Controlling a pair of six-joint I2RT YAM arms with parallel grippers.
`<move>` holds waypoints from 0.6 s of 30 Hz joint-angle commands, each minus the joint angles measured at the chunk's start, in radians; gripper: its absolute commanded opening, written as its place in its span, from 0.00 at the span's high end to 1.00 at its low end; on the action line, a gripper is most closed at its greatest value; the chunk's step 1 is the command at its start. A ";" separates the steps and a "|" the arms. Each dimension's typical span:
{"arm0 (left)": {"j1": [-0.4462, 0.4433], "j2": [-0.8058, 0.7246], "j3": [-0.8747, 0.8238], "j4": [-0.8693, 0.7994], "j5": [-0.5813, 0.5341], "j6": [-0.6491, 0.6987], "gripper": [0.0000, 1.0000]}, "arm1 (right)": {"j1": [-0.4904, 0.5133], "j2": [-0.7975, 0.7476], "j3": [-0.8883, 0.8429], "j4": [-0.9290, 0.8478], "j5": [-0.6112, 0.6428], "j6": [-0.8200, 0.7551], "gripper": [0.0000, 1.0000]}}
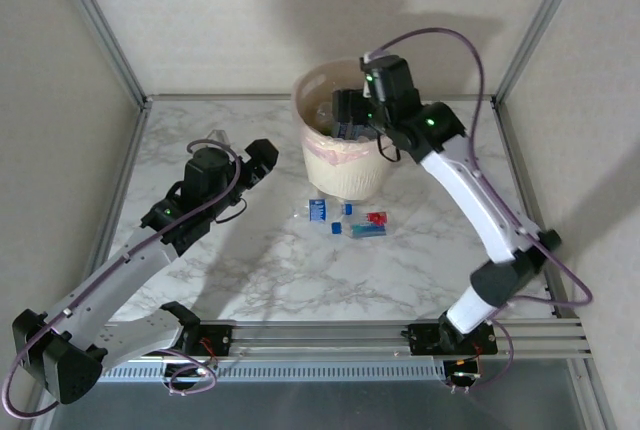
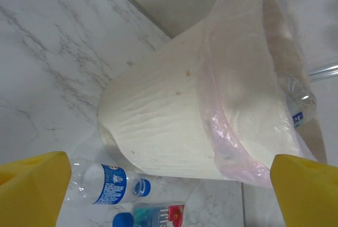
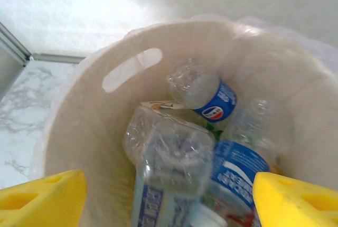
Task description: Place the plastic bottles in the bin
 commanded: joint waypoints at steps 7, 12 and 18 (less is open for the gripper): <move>0.024 -0.015 -0.026 0.023 0.012 -0.001 0.05 | 0.027 -0.465 -0.472 -0.071 0.064 0.277 0.24; 0.035 -0.014 -0.062 0.028 0.025 -0.029 0.07 | 0.028 -0.597 -0.743 -0.088 0.054 0.481 0.16; 0.038 -0.042 -0.130 0.051 0.032 -0.050 0.08 | 0.028 -0.628 -1.048 0.114 -0.009 0.757 0.04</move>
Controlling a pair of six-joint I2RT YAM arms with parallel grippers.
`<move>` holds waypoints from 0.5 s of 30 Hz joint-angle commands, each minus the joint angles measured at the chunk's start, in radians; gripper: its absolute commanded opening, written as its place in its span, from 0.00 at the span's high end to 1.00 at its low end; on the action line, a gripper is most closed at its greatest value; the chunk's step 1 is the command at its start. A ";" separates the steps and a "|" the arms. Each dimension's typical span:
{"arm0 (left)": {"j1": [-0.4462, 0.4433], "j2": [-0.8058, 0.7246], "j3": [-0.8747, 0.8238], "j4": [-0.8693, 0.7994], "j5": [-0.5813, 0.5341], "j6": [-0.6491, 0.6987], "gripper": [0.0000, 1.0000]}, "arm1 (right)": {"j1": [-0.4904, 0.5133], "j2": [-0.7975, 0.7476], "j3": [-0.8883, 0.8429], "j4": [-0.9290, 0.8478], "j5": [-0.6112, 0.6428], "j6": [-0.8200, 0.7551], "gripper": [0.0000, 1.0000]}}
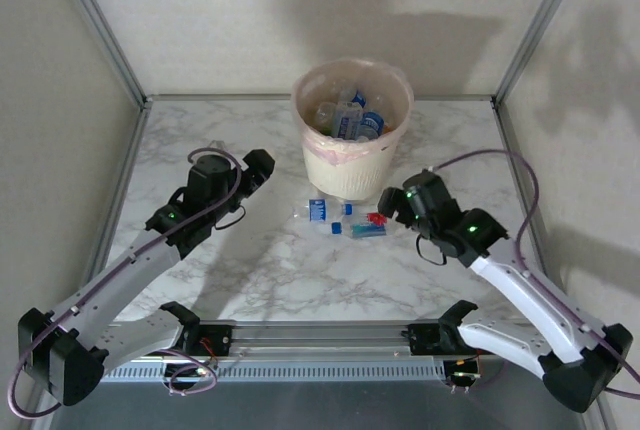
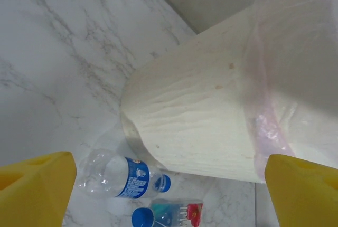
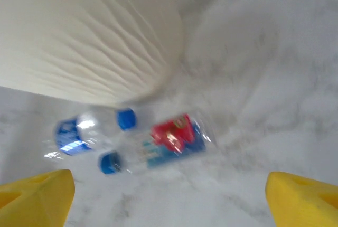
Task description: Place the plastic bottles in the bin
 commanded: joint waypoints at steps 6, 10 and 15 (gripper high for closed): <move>0.021 -0.044 -0.119 0.029 0.028 -0.034 0.08 | 0.005 0.106 -0.187 0.332 -0.077 0.339 0.01; 0.029 -0.049 -0.182 0.055 0.047 -0.058 0.09 | 0.002 0.195 -0.174 0.334 -0.042 0.421 0.01; 0.036 -0.048 -0.212 0.076 0.070 -0.064 0.09 | -0.005 0.310 -0.131 0.303 -0.022 0.497 0.01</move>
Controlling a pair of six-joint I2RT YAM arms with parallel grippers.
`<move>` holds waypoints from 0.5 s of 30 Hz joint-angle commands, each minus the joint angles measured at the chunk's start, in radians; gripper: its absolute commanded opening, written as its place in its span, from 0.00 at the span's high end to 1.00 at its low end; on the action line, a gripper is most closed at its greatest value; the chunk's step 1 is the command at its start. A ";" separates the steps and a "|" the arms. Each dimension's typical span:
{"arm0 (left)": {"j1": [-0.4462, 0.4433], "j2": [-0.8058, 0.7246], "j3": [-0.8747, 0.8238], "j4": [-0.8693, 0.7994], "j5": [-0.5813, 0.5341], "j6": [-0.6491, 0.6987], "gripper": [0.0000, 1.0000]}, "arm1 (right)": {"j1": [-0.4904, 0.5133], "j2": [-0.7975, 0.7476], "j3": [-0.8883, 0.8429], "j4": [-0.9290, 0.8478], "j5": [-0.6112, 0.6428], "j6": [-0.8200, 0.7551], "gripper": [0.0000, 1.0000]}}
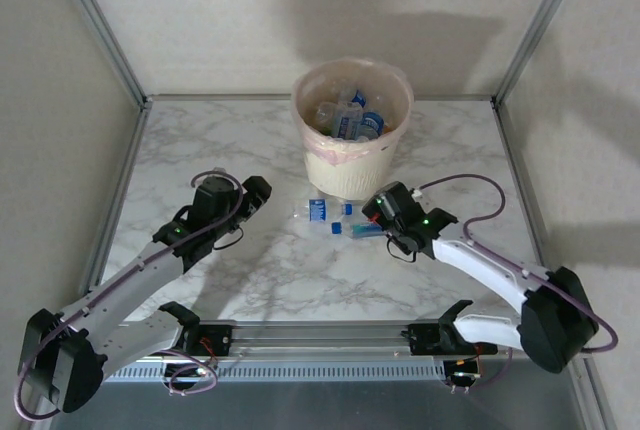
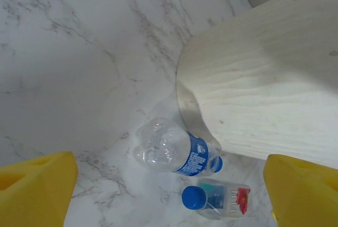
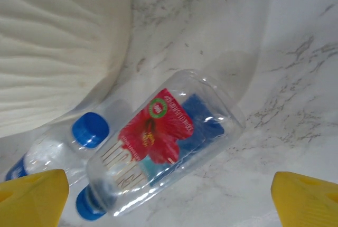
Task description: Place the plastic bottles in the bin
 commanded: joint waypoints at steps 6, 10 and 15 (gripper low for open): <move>0.020 -0.018 -0.012 0.039 0.036 0.000 0.09 | -0.015 0.101 0.050 0.062 0.001 0.116 0.02; 0.025 -0.018 -0.014 0.044 0.045 0.004 0.10 | -0.019 0.143 0.072 0.069 -0.006 0.129 0.01; 0.031 -0.014 -0.014 0.045 0.047 0.011 0.10 | -0.021 0.216 0.101 0.052 -0.016 0.147 0.01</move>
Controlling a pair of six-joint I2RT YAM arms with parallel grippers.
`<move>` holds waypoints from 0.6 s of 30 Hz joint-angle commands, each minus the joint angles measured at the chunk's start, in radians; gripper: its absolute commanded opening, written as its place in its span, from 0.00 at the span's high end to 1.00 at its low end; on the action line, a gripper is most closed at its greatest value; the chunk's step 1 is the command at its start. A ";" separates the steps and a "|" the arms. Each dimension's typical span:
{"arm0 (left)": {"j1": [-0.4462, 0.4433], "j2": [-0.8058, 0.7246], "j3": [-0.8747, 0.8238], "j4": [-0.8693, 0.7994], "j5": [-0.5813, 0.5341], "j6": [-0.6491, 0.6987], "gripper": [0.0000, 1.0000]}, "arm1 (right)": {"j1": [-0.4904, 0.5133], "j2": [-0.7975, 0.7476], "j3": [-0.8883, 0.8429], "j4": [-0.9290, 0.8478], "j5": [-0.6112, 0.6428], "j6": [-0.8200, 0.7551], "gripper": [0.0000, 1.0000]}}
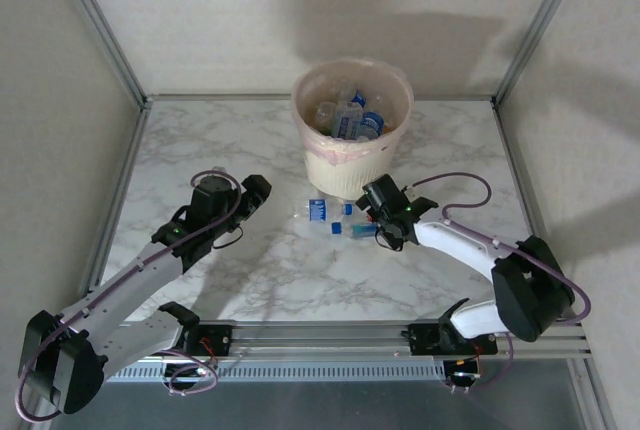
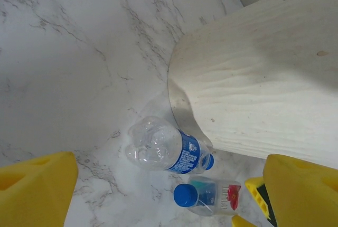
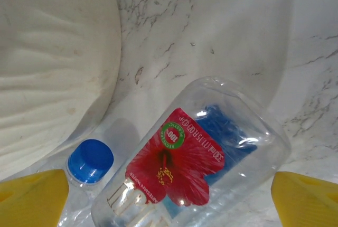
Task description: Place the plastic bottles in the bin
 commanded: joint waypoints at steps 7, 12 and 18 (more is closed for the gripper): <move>0.030 -0.013 -0.003 0.015 0.021 0.020 0.10 | -0.006 0.059 -0.011 0.018 -0.017 0.043 0.01; 0.038 -0.010 -0.001 0.016 0.030 0.020 0.10 | -0.008 0.073 -0.013 0.013 -0.010 0.029 0.01; 0.042 -0.018 -0.003 0.010 0.030 0.025 0.10 | -0.011 0.124 0.006 0.019 -0.028 -0.005 0.01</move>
